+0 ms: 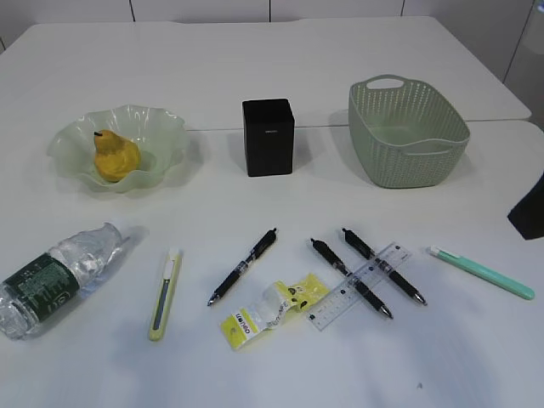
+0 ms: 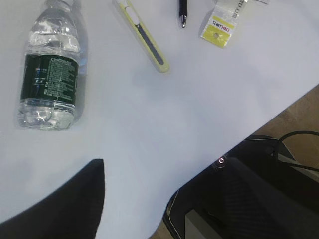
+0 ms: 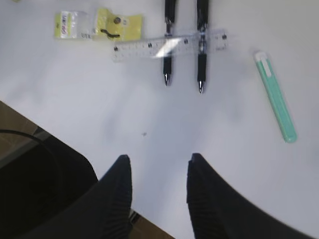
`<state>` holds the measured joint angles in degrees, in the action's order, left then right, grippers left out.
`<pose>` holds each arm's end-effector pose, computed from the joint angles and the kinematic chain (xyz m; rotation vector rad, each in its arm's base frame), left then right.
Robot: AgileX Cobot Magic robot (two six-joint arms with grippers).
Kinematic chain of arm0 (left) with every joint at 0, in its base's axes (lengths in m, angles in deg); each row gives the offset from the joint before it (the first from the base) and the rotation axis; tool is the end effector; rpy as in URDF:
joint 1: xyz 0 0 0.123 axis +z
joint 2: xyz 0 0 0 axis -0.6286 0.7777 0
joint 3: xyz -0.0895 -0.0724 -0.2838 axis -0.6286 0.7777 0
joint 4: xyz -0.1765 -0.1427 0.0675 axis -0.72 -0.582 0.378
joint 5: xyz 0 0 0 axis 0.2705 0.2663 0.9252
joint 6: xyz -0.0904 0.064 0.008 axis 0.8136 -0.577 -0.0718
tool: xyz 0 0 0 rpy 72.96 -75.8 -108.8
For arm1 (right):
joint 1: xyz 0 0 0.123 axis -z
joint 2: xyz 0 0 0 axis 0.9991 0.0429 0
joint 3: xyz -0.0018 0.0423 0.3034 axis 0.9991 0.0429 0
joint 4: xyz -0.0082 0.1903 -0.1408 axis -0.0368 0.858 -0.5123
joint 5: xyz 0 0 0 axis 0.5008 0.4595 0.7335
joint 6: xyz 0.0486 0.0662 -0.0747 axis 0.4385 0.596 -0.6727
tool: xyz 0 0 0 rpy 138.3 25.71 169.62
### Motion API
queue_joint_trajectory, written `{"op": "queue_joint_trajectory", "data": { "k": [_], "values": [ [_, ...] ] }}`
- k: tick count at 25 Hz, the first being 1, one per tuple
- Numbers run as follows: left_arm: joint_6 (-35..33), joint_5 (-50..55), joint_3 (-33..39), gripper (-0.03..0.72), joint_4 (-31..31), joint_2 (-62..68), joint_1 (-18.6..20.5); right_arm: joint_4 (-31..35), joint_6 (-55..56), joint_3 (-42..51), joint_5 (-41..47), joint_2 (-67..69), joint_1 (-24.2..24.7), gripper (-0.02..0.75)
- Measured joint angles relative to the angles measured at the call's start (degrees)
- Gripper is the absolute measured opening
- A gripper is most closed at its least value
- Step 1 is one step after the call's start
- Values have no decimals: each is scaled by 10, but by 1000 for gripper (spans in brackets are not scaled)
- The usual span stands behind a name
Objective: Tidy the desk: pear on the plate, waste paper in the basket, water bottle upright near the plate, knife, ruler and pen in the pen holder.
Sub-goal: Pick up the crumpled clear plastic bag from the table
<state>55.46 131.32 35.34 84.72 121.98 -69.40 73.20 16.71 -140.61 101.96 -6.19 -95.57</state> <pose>0.0975 -0.0634 0.3032 0.6376 2.5073 -0.2768 0.1915 0.0533 0.3316 -0.7582 2.6652 0.2725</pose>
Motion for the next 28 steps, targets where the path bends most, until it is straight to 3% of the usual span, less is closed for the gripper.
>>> {"op": "queue_joint_trajectory", "data": {
  "k": [6, 17, 28],
  "values": [
    [0, 0, 0, 521, 0, 0, 0, -19, 1, 0, 8, 18, -4, 313],
    [0, 0, 0, 521, 0, 0, 0, -59, 18, -13, 11, 82, -124, 313],
    [0, 0, 0, 521, -17, 0, 0, -73, 24, -67, 11, 130, -213, 313]
  ]
}}
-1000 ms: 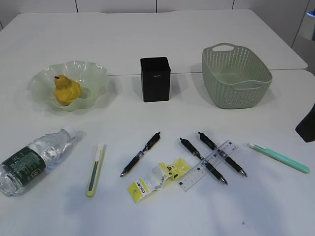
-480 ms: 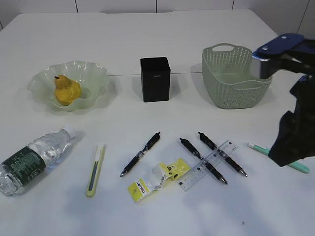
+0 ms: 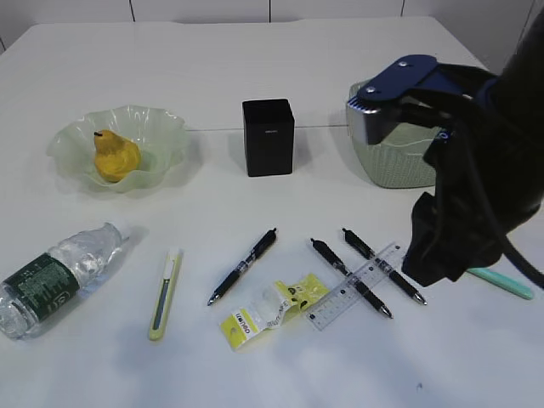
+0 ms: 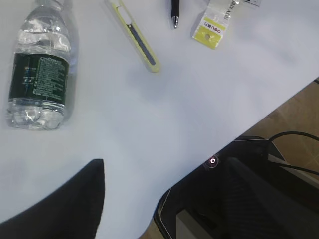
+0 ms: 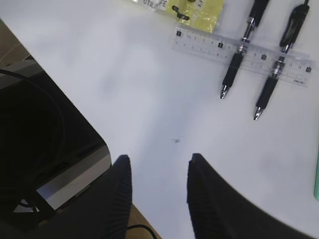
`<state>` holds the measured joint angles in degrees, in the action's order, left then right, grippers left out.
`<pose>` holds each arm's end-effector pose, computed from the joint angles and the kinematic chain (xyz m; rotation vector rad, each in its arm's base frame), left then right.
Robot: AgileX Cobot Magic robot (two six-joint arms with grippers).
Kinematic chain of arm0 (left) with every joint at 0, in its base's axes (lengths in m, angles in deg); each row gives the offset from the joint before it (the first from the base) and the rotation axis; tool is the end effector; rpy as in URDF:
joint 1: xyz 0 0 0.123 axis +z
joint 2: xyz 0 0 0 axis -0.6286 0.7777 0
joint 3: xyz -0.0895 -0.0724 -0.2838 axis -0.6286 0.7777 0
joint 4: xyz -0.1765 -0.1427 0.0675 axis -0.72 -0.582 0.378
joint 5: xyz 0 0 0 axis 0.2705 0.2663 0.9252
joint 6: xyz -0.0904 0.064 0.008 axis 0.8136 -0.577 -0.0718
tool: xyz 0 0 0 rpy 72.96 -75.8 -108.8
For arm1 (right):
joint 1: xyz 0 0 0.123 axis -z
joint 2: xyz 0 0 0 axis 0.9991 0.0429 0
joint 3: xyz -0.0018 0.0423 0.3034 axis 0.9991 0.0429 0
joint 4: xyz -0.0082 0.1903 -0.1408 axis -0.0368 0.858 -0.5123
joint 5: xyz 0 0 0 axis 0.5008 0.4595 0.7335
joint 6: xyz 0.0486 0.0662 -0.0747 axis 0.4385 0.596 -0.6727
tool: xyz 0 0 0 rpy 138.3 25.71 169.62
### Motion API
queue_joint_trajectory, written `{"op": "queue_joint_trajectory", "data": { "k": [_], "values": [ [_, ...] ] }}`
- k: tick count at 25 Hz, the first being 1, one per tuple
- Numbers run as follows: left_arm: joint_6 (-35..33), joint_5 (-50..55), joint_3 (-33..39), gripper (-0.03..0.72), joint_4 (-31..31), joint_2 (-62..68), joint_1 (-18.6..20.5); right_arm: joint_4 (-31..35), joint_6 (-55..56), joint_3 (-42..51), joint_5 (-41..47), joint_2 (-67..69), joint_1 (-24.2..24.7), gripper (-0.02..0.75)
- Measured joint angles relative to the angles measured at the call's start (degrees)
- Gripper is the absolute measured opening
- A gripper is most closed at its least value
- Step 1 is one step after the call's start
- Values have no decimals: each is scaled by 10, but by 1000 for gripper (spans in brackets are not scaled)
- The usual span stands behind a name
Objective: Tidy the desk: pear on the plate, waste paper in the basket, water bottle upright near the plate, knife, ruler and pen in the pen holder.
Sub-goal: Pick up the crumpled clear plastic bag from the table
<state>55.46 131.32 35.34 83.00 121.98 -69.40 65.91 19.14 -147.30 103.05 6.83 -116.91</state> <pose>0.0961 -0.0658 0.3034 0.6277 2.5141 -0.3148 0.2132 0.1350 0.3085 -1.2888 2.6506 0.1942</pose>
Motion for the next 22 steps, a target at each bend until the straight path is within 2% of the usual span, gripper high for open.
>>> {"op": "queue_joint_trajectory", "data": {
  "k": [9, 13, 22],
  "values": [
    [0, 0, 0, 521, -7, 0, 0, -27, 8, -4, 0, 36, -56, 313],
    [0, 0, 0, 521, -9, 0, 0, -32, 28, -7, 0, 47, -58, 313],
    [1, 0, 0, 521, -8, 0, 0, -37, 121, -86, 0, 132, -58, 313]
  ]
}}
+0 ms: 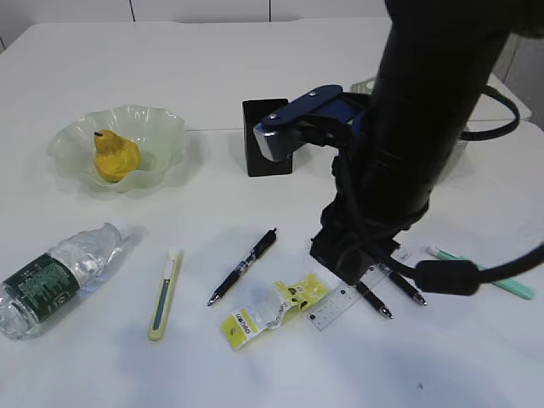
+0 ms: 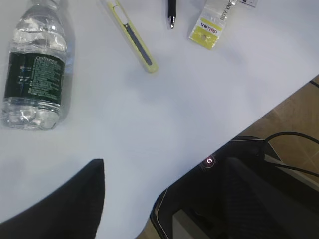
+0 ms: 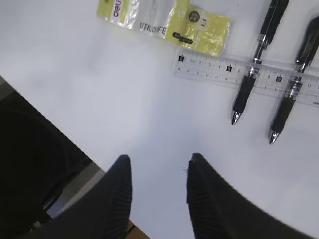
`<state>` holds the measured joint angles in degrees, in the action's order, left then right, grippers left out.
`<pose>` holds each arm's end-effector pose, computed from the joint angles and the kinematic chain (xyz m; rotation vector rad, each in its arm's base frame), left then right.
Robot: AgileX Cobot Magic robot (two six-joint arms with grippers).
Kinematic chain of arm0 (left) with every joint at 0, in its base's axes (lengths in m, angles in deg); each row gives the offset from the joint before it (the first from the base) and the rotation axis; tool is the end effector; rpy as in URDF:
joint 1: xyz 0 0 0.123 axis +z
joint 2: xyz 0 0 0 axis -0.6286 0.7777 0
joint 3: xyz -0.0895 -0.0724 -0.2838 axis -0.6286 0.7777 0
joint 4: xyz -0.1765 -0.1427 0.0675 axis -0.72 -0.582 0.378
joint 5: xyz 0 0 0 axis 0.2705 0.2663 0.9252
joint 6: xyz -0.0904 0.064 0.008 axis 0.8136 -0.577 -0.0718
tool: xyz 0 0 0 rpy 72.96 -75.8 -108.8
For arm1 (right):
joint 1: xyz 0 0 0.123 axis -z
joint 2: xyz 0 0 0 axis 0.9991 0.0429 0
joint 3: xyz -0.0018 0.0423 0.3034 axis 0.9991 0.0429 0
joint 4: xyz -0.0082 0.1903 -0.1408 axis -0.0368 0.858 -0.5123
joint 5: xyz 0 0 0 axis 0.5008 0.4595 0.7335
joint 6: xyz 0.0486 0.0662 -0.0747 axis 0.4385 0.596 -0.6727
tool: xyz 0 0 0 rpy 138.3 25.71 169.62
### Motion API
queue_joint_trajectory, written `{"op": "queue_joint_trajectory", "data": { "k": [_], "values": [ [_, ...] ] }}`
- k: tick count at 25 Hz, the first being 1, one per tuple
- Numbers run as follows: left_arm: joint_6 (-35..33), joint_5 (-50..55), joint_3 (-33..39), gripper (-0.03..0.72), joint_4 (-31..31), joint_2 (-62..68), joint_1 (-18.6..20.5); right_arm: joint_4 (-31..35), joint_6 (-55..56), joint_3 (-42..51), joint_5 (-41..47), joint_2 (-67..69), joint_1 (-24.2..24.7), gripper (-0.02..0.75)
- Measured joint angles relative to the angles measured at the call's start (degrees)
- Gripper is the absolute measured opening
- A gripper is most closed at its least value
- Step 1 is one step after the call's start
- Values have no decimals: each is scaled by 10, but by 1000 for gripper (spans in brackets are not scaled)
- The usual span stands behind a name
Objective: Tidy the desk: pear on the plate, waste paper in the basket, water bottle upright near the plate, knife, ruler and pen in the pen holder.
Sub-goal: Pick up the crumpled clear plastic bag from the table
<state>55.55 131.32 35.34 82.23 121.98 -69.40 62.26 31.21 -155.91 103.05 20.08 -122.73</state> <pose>0.0954 -0.0669 0.3035 0.6213 2.5175 -0.3324 0.2509 0.1849 0.2806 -1.1972 2.7948 0.1240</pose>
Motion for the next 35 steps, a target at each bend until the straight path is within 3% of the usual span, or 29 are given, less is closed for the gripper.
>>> {"op": "queue_joint_trajectory", "data": {
  "k": [17, 28, 35],
  "values": [
    [0, 0, 0, 520, 6, 0, 0, -6, 76, -19, -69, 76, 0, 315],
    [0, 0, 0, 520, 10, 0, 0, 10, 85, -20, -118, 126, 0, 446],
    [0, 0, 0, 520, 11, 0, 0, 21, 85, -20, -142, 160, 0, 463]
  ]
}}
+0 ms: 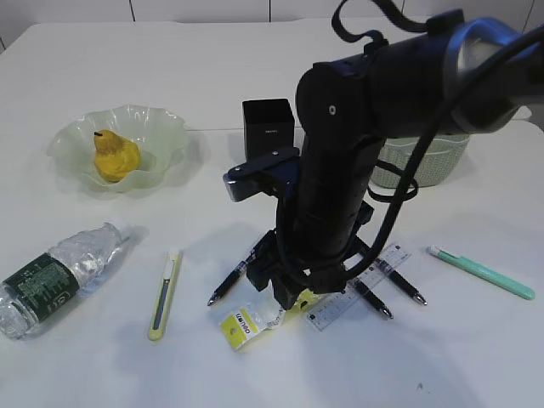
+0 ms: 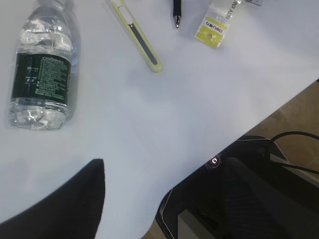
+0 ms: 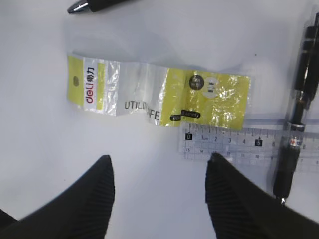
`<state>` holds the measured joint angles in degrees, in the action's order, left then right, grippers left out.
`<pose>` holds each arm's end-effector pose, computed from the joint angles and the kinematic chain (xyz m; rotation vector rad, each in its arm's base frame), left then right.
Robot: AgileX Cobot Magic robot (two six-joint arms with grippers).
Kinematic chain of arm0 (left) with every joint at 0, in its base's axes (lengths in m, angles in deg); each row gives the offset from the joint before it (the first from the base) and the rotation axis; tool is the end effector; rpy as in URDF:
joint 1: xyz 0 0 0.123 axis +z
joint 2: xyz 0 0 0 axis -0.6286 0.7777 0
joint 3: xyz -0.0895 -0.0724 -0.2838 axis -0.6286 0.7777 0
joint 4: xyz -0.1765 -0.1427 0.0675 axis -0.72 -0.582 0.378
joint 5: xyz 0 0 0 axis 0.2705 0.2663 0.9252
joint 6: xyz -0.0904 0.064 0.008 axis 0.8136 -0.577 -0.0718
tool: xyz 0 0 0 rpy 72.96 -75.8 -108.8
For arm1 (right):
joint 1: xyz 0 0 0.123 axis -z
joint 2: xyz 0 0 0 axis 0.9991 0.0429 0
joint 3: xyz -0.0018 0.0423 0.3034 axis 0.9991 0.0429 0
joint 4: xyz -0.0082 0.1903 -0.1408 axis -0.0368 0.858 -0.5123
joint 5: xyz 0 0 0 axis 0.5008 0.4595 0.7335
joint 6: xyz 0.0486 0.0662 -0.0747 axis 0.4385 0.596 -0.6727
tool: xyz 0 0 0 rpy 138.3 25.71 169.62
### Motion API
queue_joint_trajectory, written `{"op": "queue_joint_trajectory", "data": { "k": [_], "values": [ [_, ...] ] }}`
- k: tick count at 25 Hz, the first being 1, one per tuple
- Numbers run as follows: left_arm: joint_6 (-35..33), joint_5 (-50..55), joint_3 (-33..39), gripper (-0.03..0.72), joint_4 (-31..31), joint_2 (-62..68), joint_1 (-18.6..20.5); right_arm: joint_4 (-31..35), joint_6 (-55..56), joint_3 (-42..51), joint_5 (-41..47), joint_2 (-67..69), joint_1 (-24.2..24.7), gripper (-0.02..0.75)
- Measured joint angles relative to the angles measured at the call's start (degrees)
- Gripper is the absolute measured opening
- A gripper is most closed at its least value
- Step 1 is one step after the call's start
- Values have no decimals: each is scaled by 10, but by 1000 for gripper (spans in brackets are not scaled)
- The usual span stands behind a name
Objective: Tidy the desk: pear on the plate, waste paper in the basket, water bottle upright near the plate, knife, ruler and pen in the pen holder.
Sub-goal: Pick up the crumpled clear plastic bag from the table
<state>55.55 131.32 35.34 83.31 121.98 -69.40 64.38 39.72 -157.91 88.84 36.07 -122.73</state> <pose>0.0963 -0.0654 0.3034 0.6276 2.5135 -0.3085 0.3033 0.2250 0.1958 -0.9411 2.8987 0.1744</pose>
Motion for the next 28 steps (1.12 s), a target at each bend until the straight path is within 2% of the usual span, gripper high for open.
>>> {"op": "queue_joint_trajectory", "data": {
  "k": [28],
  "values": [
    [0, 0, 0, 520, 7, 0, 0, 10, 3, -55, -40, 96, 0, 467]
  ]
}}
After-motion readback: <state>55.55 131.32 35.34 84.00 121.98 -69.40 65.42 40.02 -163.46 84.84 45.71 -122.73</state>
